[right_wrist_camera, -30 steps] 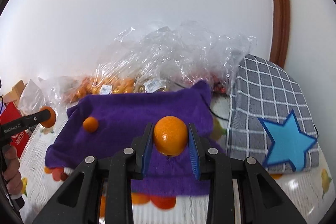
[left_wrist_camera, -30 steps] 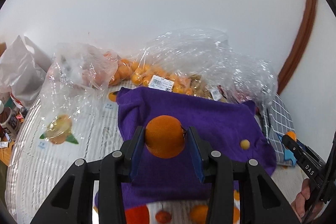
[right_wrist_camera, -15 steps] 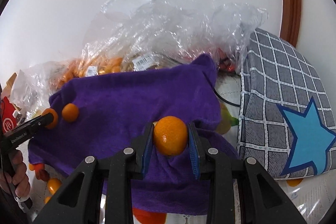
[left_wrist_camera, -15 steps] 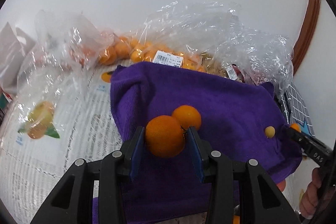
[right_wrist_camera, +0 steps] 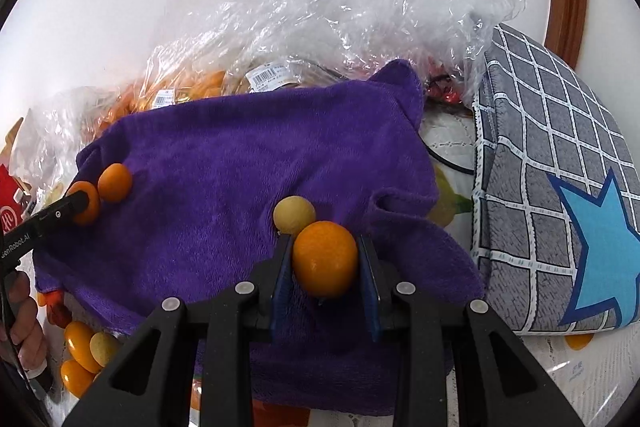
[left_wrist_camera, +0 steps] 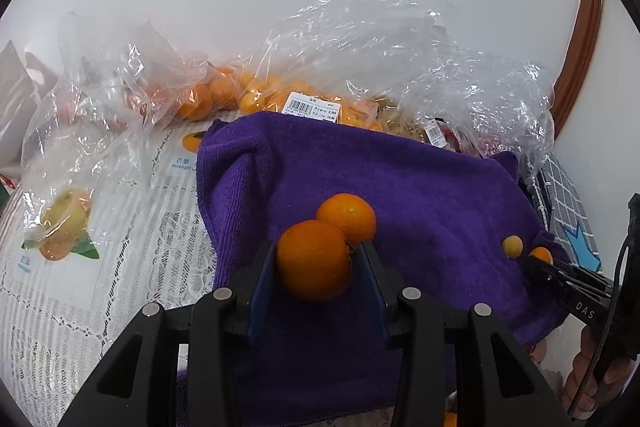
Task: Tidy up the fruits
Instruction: 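Lift both held oranges and carry them over the purple towel, then open both grippers to set the oranges on the towel, then lower the right gripper and grasp an orange on the sheet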
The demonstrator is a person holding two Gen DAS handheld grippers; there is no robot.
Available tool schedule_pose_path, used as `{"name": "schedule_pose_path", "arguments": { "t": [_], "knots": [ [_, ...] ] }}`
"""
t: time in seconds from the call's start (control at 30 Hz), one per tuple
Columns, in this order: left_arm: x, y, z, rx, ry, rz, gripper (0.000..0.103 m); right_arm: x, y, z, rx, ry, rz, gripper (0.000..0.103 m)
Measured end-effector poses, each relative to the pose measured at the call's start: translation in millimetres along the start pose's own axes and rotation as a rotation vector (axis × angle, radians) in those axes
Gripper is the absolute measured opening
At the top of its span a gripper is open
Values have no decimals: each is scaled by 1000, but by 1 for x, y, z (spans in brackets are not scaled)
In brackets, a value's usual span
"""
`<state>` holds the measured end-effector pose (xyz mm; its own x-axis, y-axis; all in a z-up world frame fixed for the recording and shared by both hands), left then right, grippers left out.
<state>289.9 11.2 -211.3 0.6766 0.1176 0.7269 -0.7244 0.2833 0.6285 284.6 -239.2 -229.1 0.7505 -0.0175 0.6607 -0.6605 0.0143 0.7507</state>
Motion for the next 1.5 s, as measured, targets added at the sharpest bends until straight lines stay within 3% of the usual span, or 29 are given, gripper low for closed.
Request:
{"name": "schedule_pose_path", "arguments": {
  "t": [0.2, 0.3, 0.37, 0.53, 0.87, 1.0, 1.23, 1.5],
  "knots": [
    [-1, -1, 2, -4, -12, -6, 40, 0, -1, -3, -22, 10, 7, 32],
    [-1, 0, 2, -8, -11, -4, 40, 0, 1, -5, -4, 3, 8, 43],
    [-1, -1, 3, -12, -13, -6, 42, 2, 6, -7, 2, 3, 29, 62],
    [-2, 3, 7, -29, -26, 10, 56, 7, 21, -11, -56, 41, 117, 70],
    [11, 42, 5, -15, -14, 198, 57, 13, 71, 1, -114, -9, 231, 70],
    [11, 56, 6, -20, -23, 225, 57, 5, 98, 0, -81, -22, 211, 70],
    [-12, 79, -5, -12, -43, 179, 57, -26, 134, -10, 4, -47, 159, 68],
    [-44, 105, -31, 26, -33, 114, 57, -79, 146, -43, 28, -22, 73, 47]
  ]
}}
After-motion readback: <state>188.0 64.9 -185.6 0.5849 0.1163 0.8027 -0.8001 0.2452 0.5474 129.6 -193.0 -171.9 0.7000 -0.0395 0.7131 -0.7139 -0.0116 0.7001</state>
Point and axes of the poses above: each gripper's, at about its wrist camera, not at the fingertips, and y roughly against the way its jaws point, z to its right, x to its top, the point moved 8 cm from there along -y, roughly the way its jaws point, and after that the axes turned 7 degrees about -x, right-handed, at the moved point
